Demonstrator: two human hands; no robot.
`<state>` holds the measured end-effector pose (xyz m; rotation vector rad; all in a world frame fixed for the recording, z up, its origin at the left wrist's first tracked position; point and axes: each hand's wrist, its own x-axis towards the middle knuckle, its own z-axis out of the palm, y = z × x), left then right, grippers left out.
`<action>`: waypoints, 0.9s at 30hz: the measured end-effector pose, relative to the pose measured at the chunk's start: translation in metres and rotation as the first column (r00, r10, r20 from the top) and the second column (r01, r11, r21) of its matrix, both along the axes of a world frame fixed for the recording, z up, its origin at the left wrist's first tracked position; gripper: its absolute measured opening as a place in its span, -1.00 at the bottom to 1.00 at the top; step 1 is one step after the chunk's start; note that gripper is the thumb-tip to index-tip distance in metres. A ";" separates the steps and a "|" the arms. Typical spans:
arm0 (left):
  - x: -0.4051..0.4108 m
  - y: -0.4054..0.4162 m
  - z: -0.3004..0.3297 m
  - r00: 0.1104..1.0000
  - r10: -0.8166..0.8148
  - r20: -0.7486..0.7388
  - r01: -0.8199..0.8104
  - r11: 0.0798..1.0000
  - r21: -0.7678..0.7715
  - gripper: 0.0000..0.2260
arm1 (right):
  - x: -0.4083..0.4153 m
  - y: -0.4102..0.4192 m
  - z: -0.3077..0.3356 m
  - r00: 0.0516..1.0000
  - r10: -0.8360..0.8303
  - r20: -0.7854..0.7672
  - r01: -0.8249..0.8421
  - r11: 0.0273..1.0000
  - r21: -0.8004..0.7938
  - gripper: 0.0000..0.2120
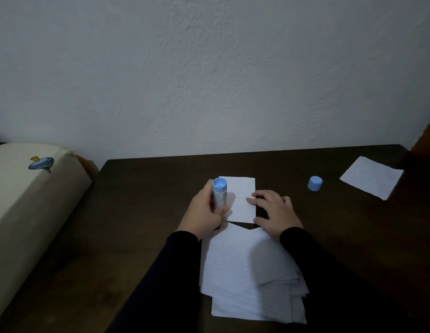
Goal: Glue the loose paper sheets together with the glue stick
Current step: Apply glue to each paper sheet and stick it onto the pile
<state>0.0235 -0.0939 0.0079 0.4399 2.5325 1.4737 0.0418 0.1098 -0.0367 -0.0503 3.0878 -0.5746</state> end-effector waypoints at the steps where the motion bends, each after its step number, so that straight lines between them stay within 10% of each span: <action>1: -0.001 -0.001 -0.001 1.000 0.013 0.006 -0.013 1.000 0.000 -0.58 | 0.000 0.000 0.000 1.000 0.000 -0.003 0.000 1.000 0.003 -0.49; 9: -0.004 -0.014 -0.005 0.923 0.384 0.006 -0.365 0.873 0.323 -0.21 | 0.003 -0.003 0.000 0.999 -0.015 -0.045 0.016 1.000 0.016 -0.53; 16: -0.012 -0.025 -0.001 0.916 0.384 0.113 -0.392 0.801 0.452 -0.54 | 0.001 -0.007 0.001 0.998 -0.058 -0.018 0.057 0.998 -0.023 -0.62; 27: -0.017 -0.018 -0.017 0.862 0.506 -0.004 -0.496 0.846 0.198 -0.76 | 0.001 -0.003 -0.006 0.980 -0.175 -0.090 0.174 0.985 -0.021 -0.56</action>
